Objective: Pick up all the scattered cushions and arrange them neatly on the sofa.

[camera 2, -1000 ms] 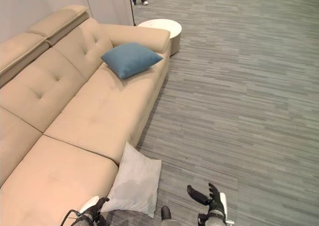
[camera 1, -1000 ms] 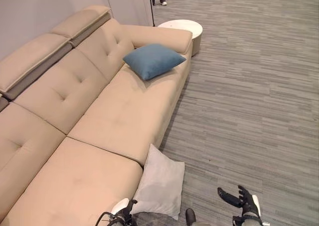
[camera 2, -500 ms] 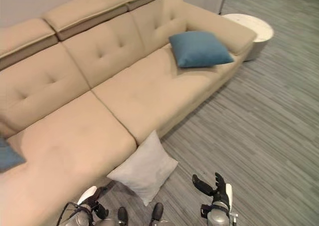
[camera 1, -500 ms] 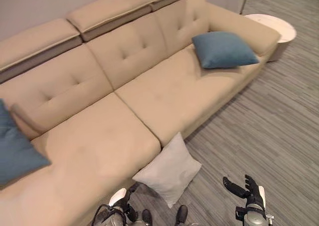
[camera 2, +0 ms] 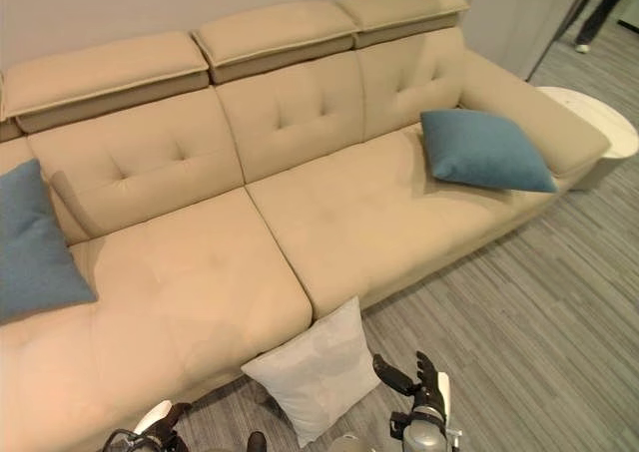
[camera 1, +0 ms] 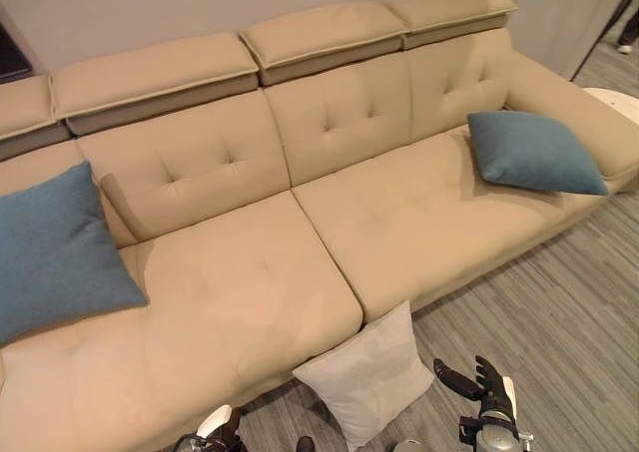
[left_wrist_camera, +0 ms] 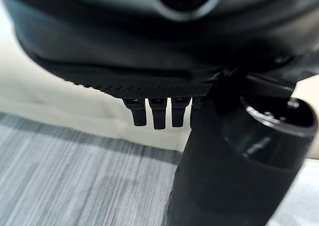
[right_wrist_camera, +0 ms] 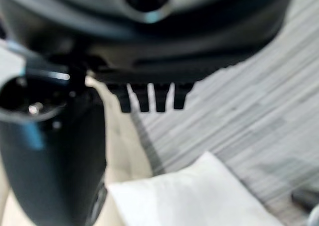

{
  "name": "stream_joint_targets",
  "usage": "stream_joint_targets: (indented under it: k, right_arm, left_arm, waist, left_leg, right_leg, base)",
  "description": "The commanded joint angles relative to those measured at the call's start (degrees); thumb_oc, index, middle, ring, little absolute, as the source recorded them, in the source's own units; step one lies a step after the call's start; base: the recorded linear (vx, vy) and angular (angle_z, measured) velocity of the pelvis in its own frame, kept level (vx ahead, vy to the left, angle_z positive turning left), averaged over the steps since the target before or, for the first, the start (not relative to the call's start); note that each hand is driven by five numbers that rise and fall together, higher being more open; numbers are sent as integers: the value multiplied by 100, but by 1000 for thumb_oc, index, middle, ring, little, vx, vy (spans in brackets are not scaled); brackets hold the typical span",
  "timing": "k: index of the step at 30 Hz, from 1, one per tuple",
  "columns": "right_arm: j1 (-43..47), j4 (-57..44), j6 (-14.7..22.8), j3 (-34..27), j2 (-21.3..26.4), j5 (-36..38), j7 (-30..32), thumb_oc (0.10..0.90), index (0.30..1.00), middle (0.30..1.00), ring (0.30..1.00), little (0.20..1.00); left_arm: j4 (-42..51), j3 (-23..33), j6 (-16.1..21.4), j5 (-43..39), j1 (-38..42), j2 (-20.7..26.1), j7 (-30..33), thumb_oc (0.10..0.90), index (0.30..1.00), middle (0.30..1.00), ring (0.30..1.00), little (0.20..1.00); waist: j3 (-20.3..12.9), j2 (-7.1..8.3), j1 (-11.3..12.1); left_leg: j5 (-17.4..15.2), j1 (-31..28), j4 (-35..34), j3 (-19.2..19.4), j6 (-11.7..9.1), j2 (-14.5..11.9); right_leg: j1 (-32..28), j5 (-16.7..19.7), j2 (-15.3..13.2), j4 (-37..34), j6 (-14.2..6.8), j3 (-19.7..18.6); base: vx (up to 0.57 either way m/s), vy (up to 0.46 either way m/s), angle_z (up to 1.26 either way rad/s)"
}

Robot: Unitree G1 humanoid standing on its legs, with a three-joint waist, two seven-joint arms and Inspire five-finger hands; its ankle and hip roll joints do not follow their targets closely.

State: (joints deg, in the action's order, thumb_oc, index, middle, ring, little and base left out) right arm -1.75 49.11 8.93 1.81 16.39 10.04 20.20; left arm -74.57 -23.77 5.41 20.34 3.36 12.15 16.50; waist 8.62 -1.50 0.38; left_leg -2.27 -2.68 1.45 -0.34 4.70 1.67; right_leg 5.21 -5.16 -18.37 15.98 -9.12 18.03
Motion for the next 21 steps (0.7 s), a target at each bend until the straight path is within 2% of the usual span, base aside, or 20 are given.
stream_joint_targets:
  k: [1,3,4,7,10,14,18,21]
  right_arm:
    - [70,-193,255,-267,290,-51,264,800,900,900,900,900]
    - [31,26,176,-295,276,-100,273,800,900,900,900,900]
    - [42,139,163,-307,278,-88,267,800,900,900,900,900]
    - [104,478,142,-258,339,-99,225,800,900,900,900,900]
    - [348,628,222,-237,446,127,181,800,900,900,900,900]
    - [1347,961,401,-15,782,546,322,800,900,900,900,900]
    - [2346,1155,509,281,1186,878,462,800,900,900,900,900]
    - [3131,1336,622,482,1550,1177,472,800,900,900,900,900]
  left_arm:
    - [-120,117,137,-14,93,73,127,800,900,900,900,900]
    - [-230,327,121,-265,120,120,74,800,900,900,900,900]
    - [-234,379,134,-343,134,126,73,800,900,900,900,900]
    - [-248,626,182,-713,148,102,57,800,900,900,900,900]
    - [-127,654,248,-1038,358,71,137,800,900,900,900,900]
    - [198,543,449,-2013,1093,-49,163,800,900,900,900,900]
    - [568,360,711,-3120,1911,-168,373,800,900,900,900,900]
    - [768,180,913,-3758,2449,-218,346,800,900,900,900,900]
  waist:
    - [-324,265,-63]
    - [-387,400,16]
    - [-401,420,9]
    - [-402,418,47]
    - [-184,371,38]
    - [420,151,0]
    - [628,-133,105]
    - [778,-332,116]
  left_leg:
    - [-466,402,426,178,-434,-41]
    - [-504,519,550,11,-522,-75]
    - [-509,603,601,-79,-567,-113]
    - [-363,742,483,-237,-701,-338]
    - [-119,1069,287,-433,-802,-534]
    - [409,2042,29,-690,-951,-699]
    - [867,2837,-379,-675,-1030,-726]
    - [1045,3297,-520,-625,-1101,-749]
  right_leg:
    - [-298,1585,-93,-818,-184,-1218]
    - [-403,1224,64,-1063,-229,-1228]
    - [-433,1094,124,-1136,-236,-1162]
    - [-453,861,380,-1363,-159,-975]
    - [-260,668,562,-1457,-51,-830]
    - [885,618,693,-1132,60,-767]
    - [2005,684,691,-807,59,-792]
    - [2575,718,645,-731,35,-871]
  base:
    - [98,-237,76]
    - [66,-305,79]
    - [27,-298,52]
    - [-16,-280,43]
    - [-197,-209,31]
    - [-393,-98,10]
    - [-220,28,7]
    - [-112,69,6]
